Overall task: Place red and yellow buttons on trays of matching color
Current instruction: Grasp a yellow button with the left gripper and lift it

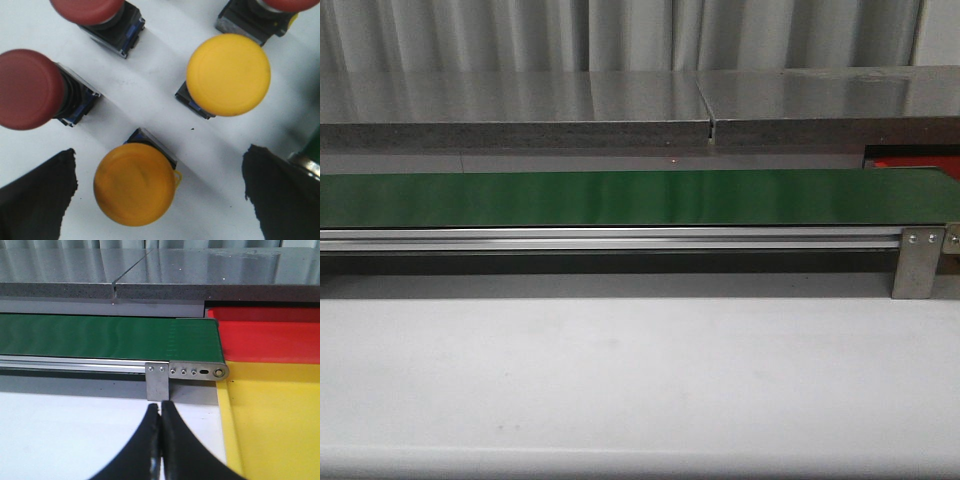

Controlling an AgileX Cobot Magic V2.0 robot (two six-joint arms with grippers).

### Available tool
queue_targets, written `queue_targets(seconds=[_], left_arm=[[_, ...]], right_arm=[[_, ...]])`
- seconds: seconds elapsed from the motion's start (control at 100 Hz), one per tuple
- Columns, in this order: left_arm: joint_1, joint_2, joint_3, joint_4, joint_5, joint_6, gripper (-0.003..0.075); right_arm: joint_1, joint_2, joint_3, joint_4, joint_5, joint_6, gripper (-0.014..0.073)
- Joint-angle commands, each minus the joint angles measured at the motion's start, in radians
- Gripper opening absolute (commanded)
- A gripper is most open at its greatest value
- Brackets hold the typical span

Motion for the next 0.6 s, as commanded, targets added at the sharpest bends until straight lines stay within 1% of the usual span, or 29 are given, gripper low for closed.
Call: queue_targets(seconds=[0.0,0.13,0.33,0.59], left_arm=[[0.004,-0.043,-0.031,-0.003,-0.035,-0.011,0.0642],[0.008,-0.035,-0.031,-0.005,-0.041,-0.011,0.0642],[0.042,-0.035,-0.031,-0.007,-0.040,-0.011,0.0642],[0.044,-0.035,-0.031,-0.007,-0.036,-0.005,0.0640]], right_arm=[[0.000,-0.017,-0.018,-0.013,-0.083,-0.004,-0.0118],[0.000,-0.017,-0.018,-0.013,-0.083,-0.004,-0.0118],[0.000,-0.017,-0.018,-0.013,-0.083,-0.004,-0.0118],[0.000,-0.017,-0.018,-0.013,-0.083,-0.004,-0.0118]])
